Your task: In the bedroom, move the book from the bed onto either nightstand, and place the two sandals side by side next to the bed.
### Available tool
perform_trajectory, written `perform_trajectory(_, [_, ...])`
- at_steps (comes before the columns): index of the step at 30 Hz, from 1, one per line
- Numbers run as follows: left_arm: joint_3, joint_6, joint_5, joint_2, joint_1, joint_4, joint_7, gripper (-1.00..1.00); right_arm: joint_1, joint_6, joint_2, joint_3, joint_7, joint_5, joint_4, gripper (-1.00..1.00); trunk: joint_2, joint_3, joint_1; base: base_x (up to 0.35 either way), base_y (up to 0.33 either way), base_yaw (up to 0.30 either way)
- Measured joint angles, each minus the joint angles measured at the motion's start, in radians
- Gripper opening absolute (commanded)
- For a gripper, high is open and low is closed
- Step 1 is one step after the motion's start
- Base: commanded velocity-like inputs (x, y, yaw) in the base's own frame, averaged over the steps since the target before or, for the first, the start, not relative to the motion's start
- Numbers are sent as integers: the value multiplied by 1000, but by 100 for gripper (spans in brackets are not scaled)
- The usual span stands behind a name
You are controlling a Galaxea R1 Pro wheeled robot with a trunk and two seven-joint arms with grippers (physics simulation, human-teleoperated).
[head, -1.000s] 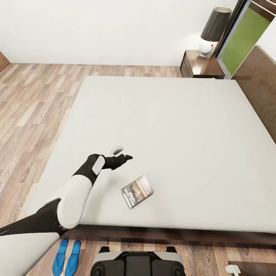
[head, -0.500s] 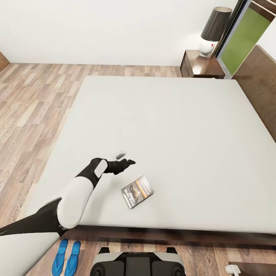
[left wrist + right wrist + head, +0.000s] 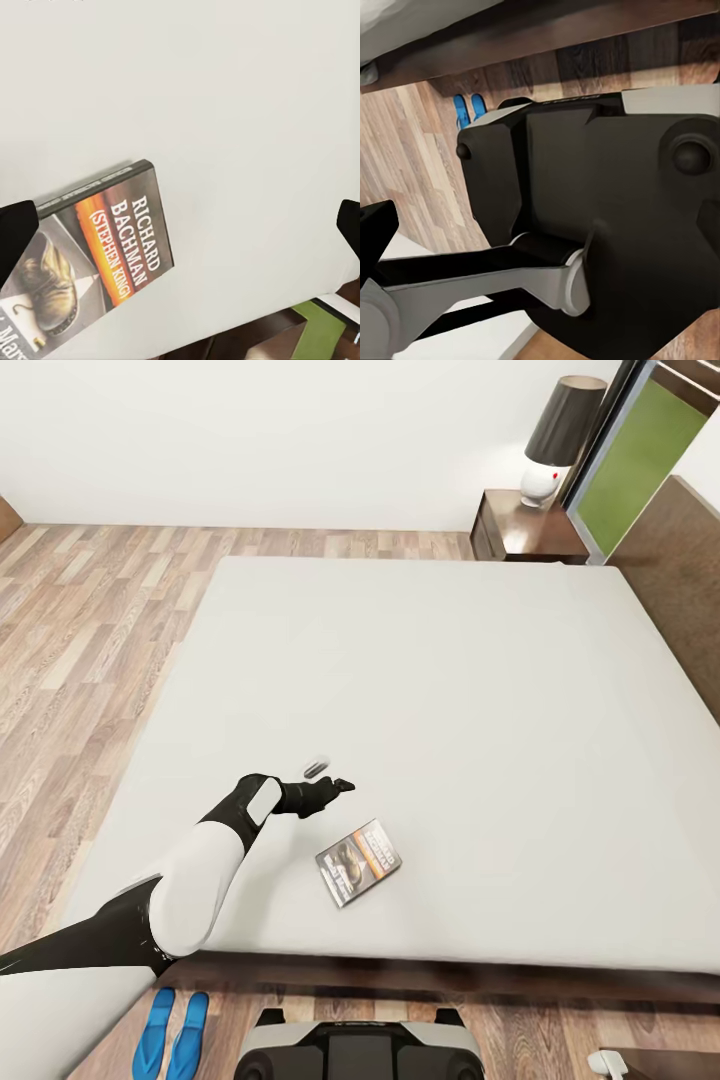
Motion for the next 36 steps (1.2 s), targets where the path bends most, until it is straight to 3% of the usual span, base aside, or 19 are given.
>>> perform_trajectory(36, [2, 0, 0, 0, 3, 2, 0, 100, 0, 0, 0, 0, -1, 0, 0, 100, -252, -113, 138, 0, 0, 0])
